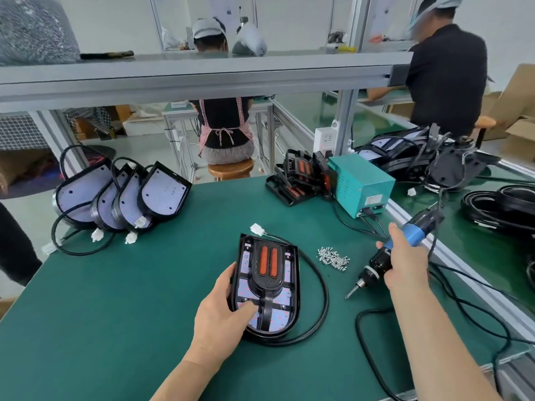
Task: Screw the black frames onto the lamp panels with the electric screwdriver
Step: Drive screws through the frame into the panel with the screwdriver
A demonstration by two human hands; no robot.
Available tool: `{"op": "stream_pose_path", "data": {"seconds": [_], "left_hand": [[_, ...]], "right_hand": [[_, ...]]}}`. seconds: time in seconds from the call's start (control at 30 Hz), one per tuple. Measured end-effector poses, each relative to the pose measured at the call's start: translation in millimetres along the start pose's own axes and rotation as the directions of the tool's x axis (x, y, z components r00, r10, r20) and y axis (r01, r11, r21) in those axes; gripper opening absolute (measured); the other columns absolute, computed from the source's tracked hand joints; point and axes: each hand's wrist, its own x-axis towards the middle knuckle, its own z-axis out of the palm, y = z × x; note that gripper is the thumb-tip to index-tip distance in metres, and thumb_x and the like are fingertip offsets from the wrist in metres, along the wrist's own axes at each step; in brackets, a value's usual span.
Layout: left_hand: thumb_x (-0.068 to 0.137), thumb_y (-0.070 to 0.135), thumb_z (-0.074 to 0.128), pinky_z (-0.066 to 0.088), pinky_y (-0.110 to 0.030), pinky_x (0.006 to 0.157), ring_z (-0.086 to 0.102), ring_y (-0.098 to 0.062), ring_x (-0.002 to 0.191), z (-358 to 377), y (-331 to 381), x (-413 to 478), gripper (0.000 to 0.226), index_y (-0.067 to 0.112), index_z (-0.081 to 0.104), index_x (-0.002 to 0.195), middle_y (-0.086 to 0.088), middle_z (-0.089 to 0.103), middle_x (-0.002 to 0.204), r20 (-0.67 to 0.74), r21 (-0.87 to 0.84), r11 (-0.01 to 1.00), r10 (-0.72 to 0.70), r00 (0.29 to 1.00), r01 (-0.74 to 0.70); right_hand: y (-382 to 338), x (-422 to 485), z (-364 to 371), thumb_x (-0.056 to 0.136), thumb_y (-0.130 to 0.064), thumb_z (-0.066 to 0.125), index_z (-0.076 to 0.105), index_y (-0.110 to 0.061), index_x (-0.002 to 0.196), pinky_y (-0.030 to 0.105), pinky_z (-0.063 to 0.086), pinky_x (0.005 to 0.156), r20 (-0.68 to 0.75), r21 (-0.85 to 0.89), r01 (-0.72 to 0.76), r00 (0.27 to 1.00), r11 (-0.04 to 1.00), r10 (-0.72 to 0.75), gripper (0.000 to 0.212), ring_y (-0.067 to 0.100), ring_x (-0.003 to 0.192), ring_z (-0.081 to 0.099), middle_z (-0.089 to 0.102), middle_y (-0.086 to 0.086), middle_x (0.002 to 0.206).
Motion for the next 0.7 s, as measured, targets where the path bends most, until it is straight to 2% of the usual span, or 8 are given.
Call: {"op": "stream_pose_path", "data": {"seconds": [0.1, 0.2, 0.3, 0.37, 0.43, 0.5, 0.57, 0.7], "left_hand": [[0.064, 0.03, 0.056, 0.051, -0.035, 0.097, 0.066, 0.001, 0.1, 0, -2, 0, 0.073, 0.046, 0.05, 0.135, 0.03, 0.071, 0.106, -0.001, -0.004, 1.0, 0.0, 1.0, 0.0], [0.064, 0.03, 0.057, 0.051, -0.03, 0.092, 0.066, 0.003, 0.099, 0, -4, 0, 0.073, 0.045, 0.051, 0.135, 0.028, 0.071, 0.106, -0.008, -0.004, 1.0, 0.009, 1.0, -0.009], [0.063, 0.031, 0.058, 0.049, -0.025, 0.087, 0.065, 0.006, 0.099, 1, -4, 1, 0.074, 0.045, 0.052, 0.135, 0.029, 0.071, 0.106, -0.013, -0.009, 1.0, 0.011, 1.0, -0.011], [0.062, 0.033, 0.058, 0.049, -0.024, 0.086, 0.065, 0.007, 0.099, 1, -4, 1, 0.073, 0.046, 0.051, 0.134, 0.03, 0.07, 0.106, -0.014, -0.008, 1.0, 0.011, 1.0, -0.011], [0.062, 0.034, 0.059, 0.048, -0.022, 0.085, 0.064, 0.009, 0.099, 1, -3, 0, 0.074, 0.047, 0.051, 0.134, 0.032, 0.07, 0.106, -0.013, -0.009, 1.0, 0.012, 1.0, -0.012], [0.062, 0.035, 0.06, 0.047, -0.02, 0.083, 0.063, 0.01, 0.099, 1, -3, -1, 0.073, 0.047, 0.051, 0.134, 0.033, 0.069, 0.106, -0.01, -0.012, 1.0, 0.017, 1.0, -0.017], [0.069, 0.029, 0.063, 0.046, -0.019, 0.081, 0.064, 0.01, 0.097, 1, -3, -1, 0.071, 0.046, 0.05, 0.136, 0.033, 0.069, 0.105, -0.003, -0.009, 1.0, 0.024, 1.0, -0.024], [0.066, 0.031, 0.06, 0.048, -0.021, 0.077, 0.067, 0.003, 0.09, 0, -4, -1, 0.071, 0.043, 0.051, 0.135, 0.032, 0.07, 0.102, -0.013, -0.007, 0.999, 0.044, 0.999, -0.044]], "right_hand": [[8, 4, 2, 0.088, -0.037, 0.077, 0.044, -0.011, 0.118, 0.032, 0.045, 0.073, -0.061, -0.075, 0.07, 0.995, 0.995, -0.074, 0.052, 0.011, 0.069, 0.058, 0.061, 0.004, 0.1], [12, 6, 4, 0.086, -0.039, 0.078, 0.042, -0.012, 0.109, 0.031, 0.04, 0.063, -0.125, -0.2, 0.13, 0.98, 0.971, -0.157, 0.05, 0.013, 0.068, 0.049, 0.049, -0.001, 0.089], [18, 7, 5, 0.086, -0.029, 0.079, 0.041, -0.01, 0.108, 0.027, 0.037, 0.053, -0.141, -0.271, 0.203, 0.959, 0.941, -0.248, 0.047, 0.015, 0.068, 0.052, 0.055, 0.012, 0.105], [23, 7, 6, 0.086, -0.021, 0.078, 0.042, -0.007, 0.114, 0.026, 0.039, 0.053, -0.122, -0.327, 0.234, 0.95, 0.916, -0.286, 0.047, 0.026, 0.075, 0.058, 0.054, 0.017, 0.116], [25, 5, 7, 0.087, -0.013, 0.076, 0.04, -0.008, 0.135, 0.027, 0.047, 0.062, -0.07, -0.397, 0.287, 0.938, 0.872, -0.34, 0.061, 0.035, 0.093, 0.059, 0.05, 0.016, 0.129], [26, 3, 9, 0.087, -0.01, 0.074, 0.032, -0.008, 0.147, 0.039, 0.054, 0.089, -0.034, -0.478, 0.321, 0.923, 0.817, -0.382, 0.073, 0.037, 0.117, 0.051, 0.043, 0.018, 0.141], [25, 1, 9, 0.09, -0.012, 0.071, 0.029, -0.002, 0.149, 0.048, 0.039, 0.114, -0.026, -0.548, 0.328, 0.913, 0.769, -0.408, 0.074, 0.038, 0.138, 0.037, 0.036, 0.021, 0.152], [25, -9, 5, 0.097, -0.015, 0.063, 0.015, 0.004, 0.156, 0.048, 0.022, 0.124, 0.035, -0.59, 0.35, 0.911, 0.728, -0.41, 0.079, 0.034, 0.153, 0.018, 0.019, 0.019, 0.165]]}}
